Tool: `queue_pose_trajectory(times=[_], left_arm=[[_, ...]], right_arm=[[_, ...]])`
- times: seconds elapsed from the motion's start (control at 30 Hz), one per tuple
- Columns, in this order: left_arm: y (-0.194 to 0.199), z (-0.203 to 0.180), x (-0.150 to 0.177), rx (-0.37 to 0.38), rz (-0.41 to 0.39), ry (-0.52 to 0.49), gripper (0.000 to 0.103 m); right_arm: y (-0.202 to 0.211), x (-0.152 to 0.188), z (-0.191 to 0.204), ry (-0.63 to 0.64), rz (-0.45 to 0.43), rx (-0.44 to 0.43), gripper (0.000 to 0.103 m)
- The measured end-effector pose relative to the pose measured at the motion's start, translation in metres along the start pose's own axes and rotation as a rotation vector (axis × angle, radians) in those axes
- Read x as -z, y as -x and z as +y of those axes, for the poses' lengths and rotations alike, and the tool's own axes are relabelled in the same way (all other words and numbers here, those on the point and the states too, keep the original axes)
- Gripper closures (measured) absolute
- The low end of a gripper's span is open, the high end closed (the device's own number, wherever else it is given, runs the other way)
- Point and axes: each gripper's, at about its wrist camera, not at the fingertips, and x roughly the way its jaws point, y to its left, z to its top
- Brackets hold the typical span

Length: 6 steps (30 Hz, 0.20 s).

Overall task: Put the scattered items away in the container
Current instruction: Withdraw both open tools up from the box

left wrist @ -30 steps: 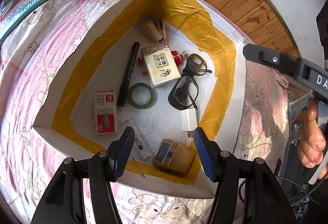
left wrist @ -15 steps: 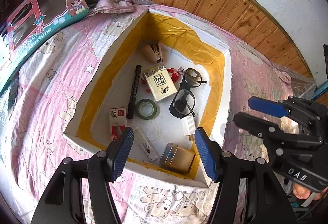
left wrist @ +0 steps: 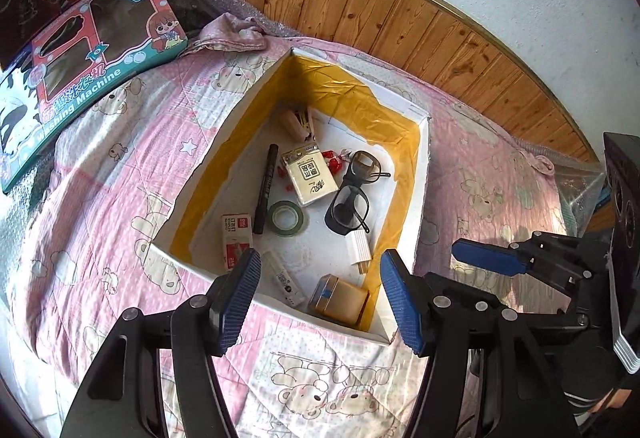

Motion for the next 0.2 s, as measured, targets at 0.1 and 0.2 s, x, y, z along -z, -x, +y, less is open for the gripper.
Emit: queue_pose_trajectory(times=[0.1, 0.2], left_arm=[[0.005, 0.002, 0.003, 0.002, -0.003, 0.004, 0.04], [0.01, 0.003, 0.006, 0.006, -0.01, 0.003, 0.04]], right_arm=[[0.007, -0.001, 0.006, 0.012, -0.008, 0.007, 0.063], [0.01, -0.001, 0.013, 0.038, -0.006, 0.016, 0.062]])
